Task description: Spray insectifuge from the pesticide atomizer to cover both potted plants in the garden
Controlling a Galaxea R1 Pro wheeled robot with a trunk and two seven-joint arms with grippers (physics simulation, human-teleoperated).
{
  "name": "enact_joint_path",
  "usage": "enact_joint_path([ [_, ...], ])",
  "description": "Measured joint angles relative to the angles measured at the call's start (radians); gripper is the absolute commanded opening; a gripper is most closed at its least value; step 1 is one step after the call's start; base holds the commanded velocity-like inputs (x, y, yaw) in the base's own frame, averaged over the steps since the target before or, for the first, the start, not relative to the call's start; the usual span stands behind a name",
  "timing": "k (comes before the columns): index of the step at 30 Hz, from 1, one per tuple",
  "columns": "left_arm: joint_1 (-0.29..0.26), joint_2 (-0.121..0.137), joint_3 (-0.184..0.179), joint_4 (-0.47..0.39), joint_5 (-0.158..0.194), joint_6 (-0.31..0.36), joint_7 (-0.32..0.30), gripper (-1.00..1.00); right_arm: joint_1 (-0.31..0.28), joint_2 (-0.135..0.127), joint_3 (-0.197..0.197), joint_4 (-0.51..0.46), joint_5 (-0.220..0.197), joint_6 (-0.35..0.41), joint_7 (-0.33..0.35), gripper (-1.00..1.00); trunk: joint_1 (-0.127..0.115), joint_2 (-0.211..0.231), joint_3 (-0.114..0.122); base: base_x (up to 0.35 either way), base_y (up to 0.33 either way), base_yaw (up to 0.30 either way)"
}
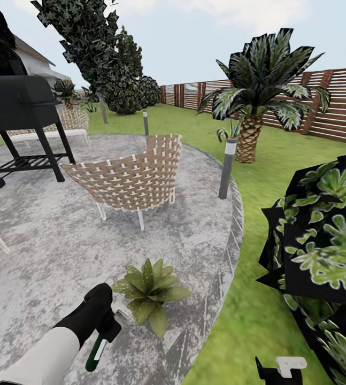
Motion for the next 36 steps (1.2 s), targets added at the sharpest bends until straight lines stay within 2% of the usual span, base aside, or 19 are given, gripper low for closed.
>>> enact_joint_path([
  [5,0.000,0.000,0.000,0.000,0.000,0.000,0.000,-1.00,0.000,-0.002,0.000,0.000,0.000,0.000,-0.001,1.00,0.000,0.000,0.000,0.002,-0.210,0.000],
  [12,0.002,0.005,-0.001,0.024,-0.001,0.001,0.000,-1.00,0.000,0.000,0.000,0.000,0.000,0.000,-0.001,1.00,0.000,0.000,0.000,0.000,-0.013,0.001],
  [16,0.006,0.005,-0.001,0.052,0.000,0.000,0.000,-1.00,0.000,0.001,0.000,0.000,0.000,0.000,-0.001,1.00,0.000,0.000,0.000,0.000,0.000,0.183],
  [21,0.007,0.003,0.003,0.043,0.000,-0.001,0.001,-1.00,0.000,0.001,0.000,0.000,0.000,0.000,-0.001,1.00,0.000,0.000,0.000,0.000,-0.015,0.153],
  [26,0.006,0.001,0.002,0.038,-0.001,0.000,0.003,-1.00,0.000,0.001,0.000,0.000,0.000,0.000,-0.001,1.00,0.000,0.000,0.000,0.000,-0.155,0.009],
  [36,0.006,-0.001,-0.003,0.034,0.000,0.001,0.004,-1.00,0.000,0.003,0.000,0.001,0.001,0.000,0.000,1.00,0.000,0.000,0.000,0.000,-0.008,0.000],
])
